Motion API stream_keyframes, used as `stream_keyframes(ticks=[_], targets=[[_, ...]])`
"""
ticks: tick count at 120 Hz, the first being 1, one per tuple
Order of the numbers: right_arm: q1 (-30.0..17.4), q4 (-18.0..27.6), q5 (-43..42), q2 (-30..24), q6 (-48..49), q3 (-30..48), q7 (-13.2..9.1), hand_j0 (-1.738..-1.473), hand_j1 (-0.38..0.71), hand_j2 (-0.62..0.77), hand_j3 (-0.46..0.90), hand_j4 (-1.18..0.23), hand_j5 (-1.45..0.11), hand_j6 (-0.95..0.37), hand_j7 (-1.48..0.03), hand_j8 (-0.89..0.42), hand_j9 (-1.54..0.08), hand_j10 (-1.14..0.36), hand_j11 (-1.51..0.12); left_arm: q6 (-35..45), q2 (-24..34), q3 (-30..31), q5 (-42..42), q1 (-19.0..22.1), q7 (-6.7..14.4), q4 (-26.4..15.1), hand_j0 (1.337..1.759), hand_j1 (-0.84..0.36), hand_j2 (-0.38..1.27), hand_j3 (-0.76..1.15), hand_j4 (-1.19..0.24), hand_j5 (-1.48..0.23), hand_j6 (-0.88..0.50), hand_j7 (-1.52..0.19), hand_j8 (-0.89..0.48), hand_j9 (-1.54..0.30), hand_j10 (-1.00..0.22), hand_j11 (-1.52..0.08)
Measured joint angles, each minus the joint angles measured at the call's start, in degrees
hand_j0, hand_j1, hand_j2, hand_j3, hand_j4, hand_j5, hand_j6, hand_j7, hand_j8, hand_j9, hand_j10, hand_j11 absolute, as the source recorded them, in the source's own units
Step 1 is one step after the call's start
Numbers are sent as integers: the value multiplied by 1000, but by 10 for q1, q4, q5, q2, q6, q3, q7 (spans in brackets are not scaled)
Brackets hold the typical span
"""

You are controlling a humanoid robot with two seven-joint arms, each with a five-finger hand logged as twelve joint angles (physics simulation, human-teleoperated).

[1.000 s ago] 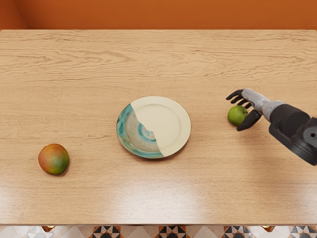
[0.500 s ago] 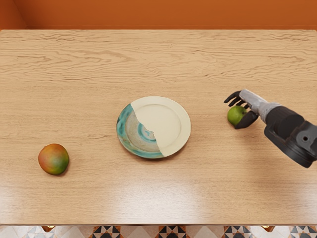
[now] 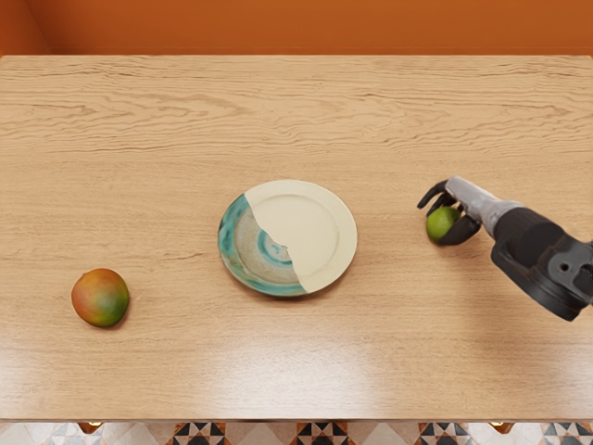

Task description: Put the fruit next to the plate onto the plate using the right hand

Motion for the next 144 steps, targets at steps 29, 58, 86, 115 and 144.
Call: stream_keyframes(ticks=[29,58,86,115,144], targets=[[0,-12,1,4,1,-7,4,-1641,211,84,-2,-717,-766,-602,-836,-408,-796,-443,-834,0,0,0,0,0,0,0,1658,69,47,-1,-233,-304,-233,-304,-233,-304,-233,-304],[3,-16,11,0,5,-7,3,-1641,220,176,0,-827,-1021,-578,-1041,-347,-1038,-404,-1069,0,0,0,0,0,0,0,1658,69,47,0,-234,-304,-234,-304,-234,-304,-234,-304],[36,-13,92,-20,55,9,1,-1639,160,95,0,-855,-1109,-625,-1105,-355,-1104,-418,-1119,0,0,0,0,0,0,0,1658,69,46,0,-234,-304,-234,-304,-234,-304,-234,-303],[54,-13,227,-23,149,69,0,-1638,130,46,0,-859,-1146,-636,-1125,-363,-1133,-424,-1150,0,0,0,0,0,0,0,1658,69,46,0,-234,-303,-234,-303,-234,-303,-234,-303],[90,-14,325,22,186,79,-2,-1638,120,26,0,-856,-1166,-635,-1132,-358,-1146,-426,-1163,0,0,0,0,0,0,0,1658,69,46,0,-234,-303,-234,-303,-234,-303,-234,-303]])
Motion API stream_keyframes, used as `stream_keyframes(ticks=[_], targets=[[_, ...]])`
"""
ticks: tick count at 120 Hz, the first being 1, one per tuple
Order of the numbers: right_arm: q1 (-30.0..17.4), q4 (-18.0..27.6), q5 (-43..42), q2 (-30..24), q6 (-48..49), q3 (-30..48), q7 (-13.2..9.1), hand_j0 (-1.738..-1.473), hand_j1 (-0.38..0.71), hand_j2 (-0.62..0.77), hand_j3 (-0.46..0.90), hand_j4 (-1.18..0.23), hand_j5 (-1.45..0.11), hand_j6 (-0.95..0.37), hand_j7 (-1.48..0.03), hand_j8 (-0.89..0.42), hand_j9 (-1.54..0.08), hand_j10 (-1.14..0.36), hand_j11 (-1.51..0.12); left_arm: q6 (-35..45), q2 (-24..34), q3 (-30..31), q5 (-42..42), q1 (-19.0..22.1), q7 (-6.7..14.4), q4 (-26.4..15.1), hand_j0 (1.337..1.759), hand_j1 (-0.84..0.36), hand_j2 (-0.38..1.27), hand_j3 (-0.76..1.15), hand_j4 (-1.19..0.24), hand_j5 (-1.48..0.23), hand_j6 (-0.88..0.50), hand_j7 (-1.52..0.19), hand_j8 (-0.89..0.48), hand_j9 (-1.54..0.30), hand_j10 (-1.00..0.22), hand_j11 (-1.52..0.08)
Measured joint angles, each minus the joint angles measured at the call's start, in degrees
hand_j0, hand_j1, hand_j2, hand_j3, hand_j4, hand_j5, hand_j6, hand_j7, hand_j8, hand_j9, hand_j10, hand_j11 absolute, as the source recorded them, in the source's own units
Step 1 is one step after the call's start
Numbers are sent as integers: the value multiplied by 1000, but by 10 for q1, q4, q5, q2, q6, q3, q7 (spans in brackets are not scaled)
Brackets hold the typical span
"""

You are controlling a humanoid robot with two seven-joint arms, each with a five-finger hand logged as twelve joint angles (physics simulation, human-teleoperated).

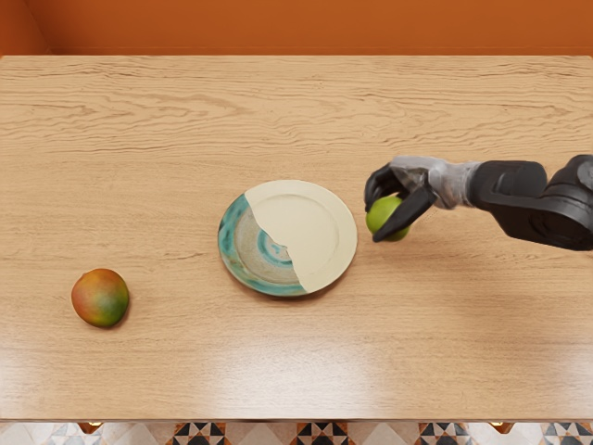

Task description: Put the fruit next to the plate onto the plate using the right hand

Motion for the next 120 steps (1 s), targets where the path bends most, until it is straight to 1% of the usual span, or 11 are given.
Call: stream_keyframes(ticks=[21,30,45,62,68,77,92,100,107,120], targets=[[24,-3,25,51,9,0,-1,-1638,142,48,0,-855,-1171,-615,-1133,-338,-1150,-406,-1175,0,0,0,0,0,0,0,1658,69,46,0,-234,-303,-234,-303,-234,-303,-234,-303],[37,-15,23,79,9,-4,-2,-1639,142,53,1,-854,-1174,-611,-1134,-334,-1152,-401,-1177,0,0,0,0,0,0,0,1658,69,46,0,-234,-303,-234,-303,-234,-303,-234,-303],[50,-47,-29,142,9,-15,-2,-1639,151,66,0,-853,-1178,-608,-1134,-328,-1157,-394,-1176,0,0,0,0,0,0,0,1658,69,46,0,-234,-303,-234,-303,-234,-303,-234,-303],[63,-71,-78,196,9,-37,-2,-1640,150,72,0,-852,-1181,-609,-1134,-327,-1158,-396,-1173,0,0,0,0,0,0,0,1658,69,46,0,-234,-303,-234,-303,-234,-303,-234,-303],[66,-77,-89,210,9,-44,-2,-1640,144,69,1,-853,-1181,-617,-1134,-334,-1159,-400,-1172,0,0,0,0,0,0,0,1658,69,46,0,-234,-303,-234,-303,-234,-303,-234,-303],[69,-83,-96,229,8,-53,-1,-1641,160,149,0,-852,-1183,-636,-1134,-341,-1166,-367,-1174,0,0,0,0,0,0,0,1658,69,46,0,-234,-303,-234,-303,-234,-303,-234,-303],[72,-89,-100,243,8,-60,0,-1643,170,146,0,-845,-1184,-624,-1129,-325,-1168,-356,-1175,0,0,0,0,1,0,0,1658,69,46,0,-234,-303,-234,-303,-234,-303,-234,-303],[75,-90,-100,245,7,-61,0,-1645,167,149,0,-801,-1108,-631,-1065,-352,-1097,-361,-1109,0,0,0,0,0,0,0,1658,69,46,0,-234,-303,-234,-304,-234,-303,-234,-303],[77,-91,-100,246,5,-61,0,-1648,167,146,0,-736,-1005,-608,-974,-387,-998,-378,-1009,0,0,0,0,0,0,0,1658,69,46,0,-234,-304,-234,-304,-234,-304,-234,-303],[79,-91,-100,246,5,-61,0,-1652,145,59,0,-593,-802,-518,-782,-389,-798,-375,-802,0,0,0,0,0,0,0,1658,69,46,0,-234,-304,-234,-304,-234,-304,-234,-304]])
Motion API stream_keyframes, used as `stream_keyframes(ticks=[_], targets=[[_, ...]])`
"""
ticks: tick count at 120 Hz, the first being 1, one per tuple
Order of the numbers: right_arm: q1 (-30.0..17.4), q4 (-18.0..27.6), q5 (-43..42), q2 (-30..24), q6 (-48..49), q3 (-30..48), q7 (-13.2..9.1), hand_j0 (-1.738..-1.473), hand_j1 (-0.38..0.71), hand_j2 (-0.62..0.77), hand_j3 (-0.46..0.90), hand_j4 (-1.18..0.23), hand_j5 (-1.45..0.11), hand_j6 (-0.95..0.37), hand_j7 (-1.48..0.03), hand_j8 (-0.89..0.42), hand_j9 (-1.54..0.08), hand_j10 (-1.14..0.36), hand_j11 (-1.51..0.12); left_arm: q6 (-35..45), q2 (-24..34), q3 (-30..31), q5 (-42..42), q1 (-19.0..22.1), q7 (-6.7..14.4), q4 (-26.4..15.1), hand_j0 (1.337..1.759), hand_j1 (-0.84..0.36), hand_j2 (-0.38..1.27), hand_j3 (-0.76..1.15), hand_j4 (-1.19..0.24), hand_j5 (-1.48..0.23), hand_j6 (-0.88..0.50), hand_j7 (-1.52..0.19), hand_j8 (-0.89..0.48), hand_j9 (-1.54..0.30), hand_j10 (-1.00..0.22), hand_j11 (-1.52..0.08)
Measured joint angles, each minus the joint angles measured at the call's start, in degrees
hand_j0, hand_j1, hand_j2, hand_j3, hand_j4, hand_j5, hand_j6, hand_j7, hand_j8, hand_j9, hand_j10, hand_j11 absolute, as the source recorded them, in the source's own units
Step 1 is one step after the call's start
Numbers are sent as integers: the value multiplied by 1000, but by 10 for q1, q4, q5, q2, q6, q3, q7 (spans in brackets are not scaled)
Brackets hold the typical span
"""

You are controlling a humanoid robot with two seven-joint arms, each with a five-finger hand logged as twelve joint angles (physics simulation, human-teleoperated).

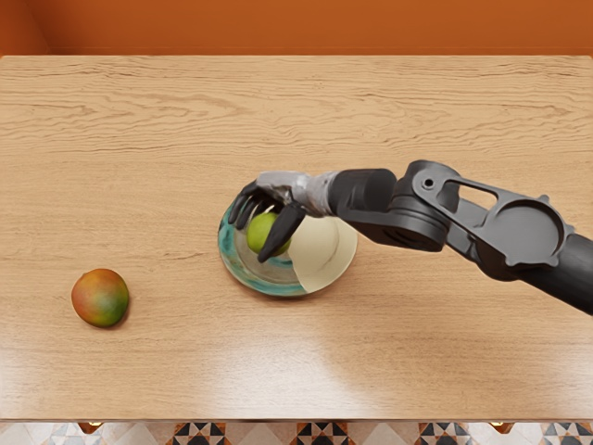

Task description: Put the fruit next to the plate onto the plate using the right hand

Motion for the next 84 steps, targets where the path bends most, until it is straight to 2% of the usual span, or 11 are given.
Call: stream_keyframes(ticks=[30,44,72,84], targets=[[1,0,8,-19,4,8,1,-1656,-28,-11,0,-321,-427,-300,-421,-261,-426,-249,-427,0,0,0,0,0,0,0,1658,69,47,0,-234,-304,-234,-304,-234,-304,-233,-304],[1,10,54,-51,23,32,4,-1657,-131,-12,0,-212,-281,-201,-278,-179,-281,-172,-281,0,0,0,0,0,0,0,1658,69,47,0,-234,-304,-234,-304,-234,-304,-234,-304],[-7,17,252,-149,147,95,7,-1658,-242,-10,0,-100,-131,-96,-130,-89,-131,-87,-131,0,0,0,0,0,0,0,1658,69,47,0,-234,-304,-234,-304,-234,-304,-234,-304],[-22,15,347,-198,210,103,19,-1658,-262,-9,0,-79,-103,-77,-102,-72,-103,-71,-103,0,0,0,0,0,0,0,1658,69,47,0,-234,-304,-234,-304,-234,-304,-234,-304]])
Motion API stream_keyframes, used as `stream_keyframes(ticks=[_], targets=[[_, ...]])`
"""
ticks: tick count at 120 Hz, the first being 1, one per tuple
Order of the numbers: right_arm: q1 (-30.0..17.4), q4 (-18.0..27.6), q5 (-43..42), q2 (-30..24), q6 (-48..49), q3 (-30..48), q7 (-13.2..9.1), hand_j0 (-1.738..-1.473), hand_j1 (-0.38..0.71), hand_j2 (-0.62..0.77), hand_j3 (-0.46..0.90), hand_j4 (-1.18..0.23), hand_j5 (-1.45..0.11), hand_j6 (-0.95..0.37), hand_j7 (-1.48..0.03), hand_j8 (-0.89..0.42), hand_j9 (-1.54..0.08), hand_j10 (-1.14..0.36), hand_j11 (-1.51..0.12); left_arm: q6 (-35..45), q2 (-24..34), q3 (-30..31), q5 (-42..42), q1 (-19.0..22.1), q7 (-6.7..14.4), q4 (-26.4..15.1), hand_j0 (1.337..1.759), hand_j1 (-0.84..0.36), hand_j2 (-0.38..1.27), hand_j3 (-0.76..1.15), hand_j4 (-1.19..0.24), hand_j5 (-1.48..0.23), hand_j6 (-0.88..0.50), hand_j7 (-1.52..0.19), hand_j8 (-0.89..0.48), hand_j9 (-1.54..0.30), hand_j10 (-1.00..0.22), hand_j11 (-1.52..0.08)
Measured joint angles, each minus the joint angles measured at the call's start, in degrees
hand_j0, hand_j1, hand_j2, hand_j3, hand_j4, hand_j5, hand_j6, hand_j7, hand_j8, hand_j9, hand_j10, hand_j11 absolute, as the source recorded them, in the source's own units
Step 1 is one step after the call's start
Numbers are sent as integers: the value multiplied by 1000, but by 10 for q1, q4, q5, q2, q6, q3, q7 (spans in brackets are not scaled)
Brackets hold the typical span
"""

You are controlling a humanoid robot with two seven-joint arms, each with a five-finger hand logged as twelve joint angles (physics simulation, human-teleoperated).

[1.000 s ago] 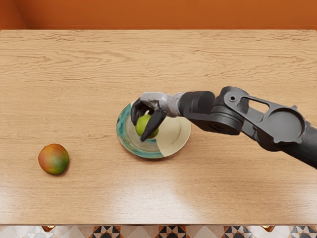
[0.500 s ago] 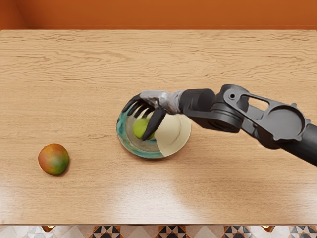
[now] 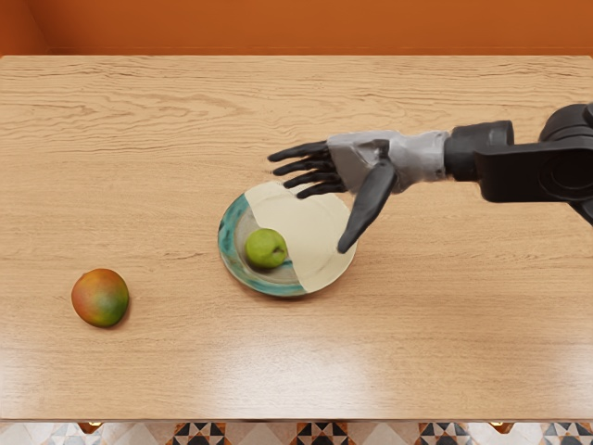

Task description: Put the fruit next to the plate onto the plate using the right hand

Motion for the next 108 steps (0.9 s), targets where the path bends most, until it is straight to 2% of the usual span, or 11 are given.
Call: stream_keyframes(ticks=[16,28,45,69,108], targets=[[-58,-2,95,-52,31,36,15,-1658,-278,-9,0,-63,-82,-62,-82,-59,-82,-59,-82,0,0,0,0,0,0,0,1658,69,47,0,-234,-304,-234,-304,-234,-304,-234,-304],[-102,-6,171,-105,38,52,17,-1658,-285,-9,0,-55,-72,-55,-72,-53,-72,-53,-72,0,0,0,0,0,0,0,1658,69,47,0,-234,-304,-234,-304,-234,-304,-234,-304],[-147,-38,243,-159,42,57,16,-1658,-293,-8,0,-47,-62,-46,-62,-46,-62,-46,-62,0,0,0,0,0,0,0,1658,69,47,0,-234,-304,-234,-304,-234,-304,-234,-304],[-169,-82,285,-203,43,54,14,-1658,-300,-7,0,-40,-54,-39,-55,-39,-54,-40,-54,0,0,0,0,0,0,0,1658,69,47,0,-234,-304,-234,-304,-234,-304,-234,-304],[-173,-87,299,-219,43,54,14,-1658,-303,-7,0,-36,-50,-35,-51,-36,-50,-37,-50,-2,0,0,0,-4,0,-3,1658,69,47,0,-234,-304,-234,-304,-234,-304,-234,-304]])
